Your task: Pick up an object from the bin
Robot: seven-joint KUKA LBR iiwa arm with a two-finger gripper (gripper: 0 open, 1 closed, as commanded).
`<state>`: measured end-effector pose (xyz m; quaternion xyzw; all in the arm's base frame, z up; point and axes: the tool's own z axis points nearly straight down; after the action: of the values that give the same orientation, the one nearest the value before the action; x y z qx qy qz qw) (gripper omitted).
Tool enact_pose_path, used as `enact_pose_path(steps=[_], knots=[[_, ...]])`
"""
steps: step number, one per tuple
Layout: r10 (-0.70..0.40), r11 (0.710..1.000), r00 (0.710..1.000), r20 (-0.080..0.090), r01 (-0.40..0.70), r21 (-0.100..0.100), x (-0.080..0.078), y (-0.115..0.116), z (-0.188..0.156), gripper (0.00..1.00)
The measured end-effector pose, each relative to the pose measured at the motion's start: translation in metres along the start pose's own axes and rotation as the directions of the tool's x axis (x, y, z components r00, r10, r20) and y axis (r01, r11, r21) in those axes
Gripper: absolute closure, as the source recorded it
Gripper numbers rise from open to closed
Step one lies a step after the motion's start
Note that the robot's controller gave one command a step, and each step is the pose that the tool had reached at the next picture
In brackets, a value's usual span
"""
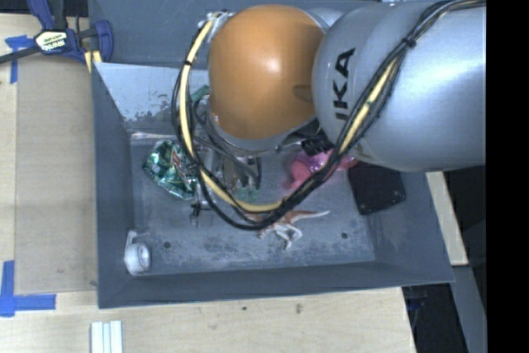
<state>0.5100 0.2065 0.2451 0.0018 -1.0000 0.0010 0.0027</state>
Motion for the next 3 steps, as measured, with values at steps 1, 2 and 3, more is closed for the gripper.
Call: enact_pose_path(steps=[1, 2, 3], knots=[[0.003, 1.0, 1.0, 0.008, -0.003, -0.003, -0.002, -0.001, -0.005, 0.0], [0.05, 0.999, 0.999, 0.012, -0.05, -0.005, -0.002, -0.02, 0.038, 0.0], [-0.003, 1.0, 1.0, 0.007, 0.003, -0.002, -0.032, -0.024, 0.067, 0.0]])
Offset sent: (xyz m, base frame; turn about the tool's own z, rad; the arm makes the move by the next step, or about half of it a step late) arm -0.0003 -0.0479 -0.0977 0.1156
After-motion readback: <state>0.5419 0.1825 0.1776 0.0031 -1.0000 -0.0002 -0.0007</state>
